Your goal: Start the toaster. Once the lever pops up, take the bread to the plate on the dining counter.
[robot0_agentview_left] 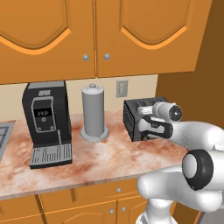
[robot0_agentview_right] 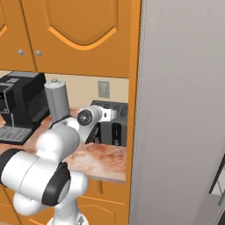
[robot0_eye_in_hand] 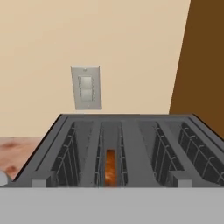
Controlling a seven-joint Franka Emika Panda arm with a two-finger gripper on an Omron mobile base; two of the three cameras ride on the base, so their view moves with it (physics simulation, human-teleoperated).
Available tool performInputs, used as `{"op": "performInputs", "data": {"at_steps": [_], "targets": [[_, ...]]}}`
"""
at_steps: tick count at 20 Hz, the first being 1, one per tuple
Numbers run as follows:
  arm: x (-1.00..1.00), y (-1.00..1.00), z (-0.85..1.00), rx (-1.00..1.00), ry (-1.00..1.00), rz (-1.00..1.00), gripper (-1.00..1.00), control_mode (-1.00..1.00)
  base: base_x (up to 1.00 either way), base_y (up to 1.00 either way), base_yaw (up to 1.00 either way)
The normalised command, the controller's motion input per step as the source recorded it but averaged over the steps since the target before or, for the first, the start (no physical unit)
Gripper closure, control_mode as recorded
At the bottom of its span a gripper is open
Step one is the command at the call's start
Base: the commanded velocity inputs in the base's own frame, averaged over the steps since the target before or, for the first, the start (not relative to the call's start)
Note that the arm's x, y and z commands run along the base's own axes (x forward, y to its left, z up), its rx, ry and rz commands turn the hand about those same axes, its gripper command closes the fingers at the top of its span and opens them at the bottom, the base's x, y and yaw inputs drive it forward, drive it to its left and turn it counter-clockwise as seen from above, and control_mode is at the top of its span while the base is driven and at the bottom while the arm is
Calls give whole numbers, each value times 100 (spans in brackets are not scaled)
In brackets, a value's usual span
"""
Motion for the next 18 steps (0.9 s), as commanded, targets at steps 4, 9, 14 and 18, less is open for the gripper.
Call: {"op": "performInputs", "data": {"at_steps": [4, 9, 14, 18], "targets": [[24, 0, 0, 0, 1, 0, -100, -100, 0, 0, 0], [19, 0, -10, 0, 2, 0, -100, -100, 0, 0, 0], [5, 0, -25, 0, 0, 0, -100, -100, 0, 0, 0], [0, 0, -25, 0, 0, 0, -100, -100, 0, 0, 0]]}}
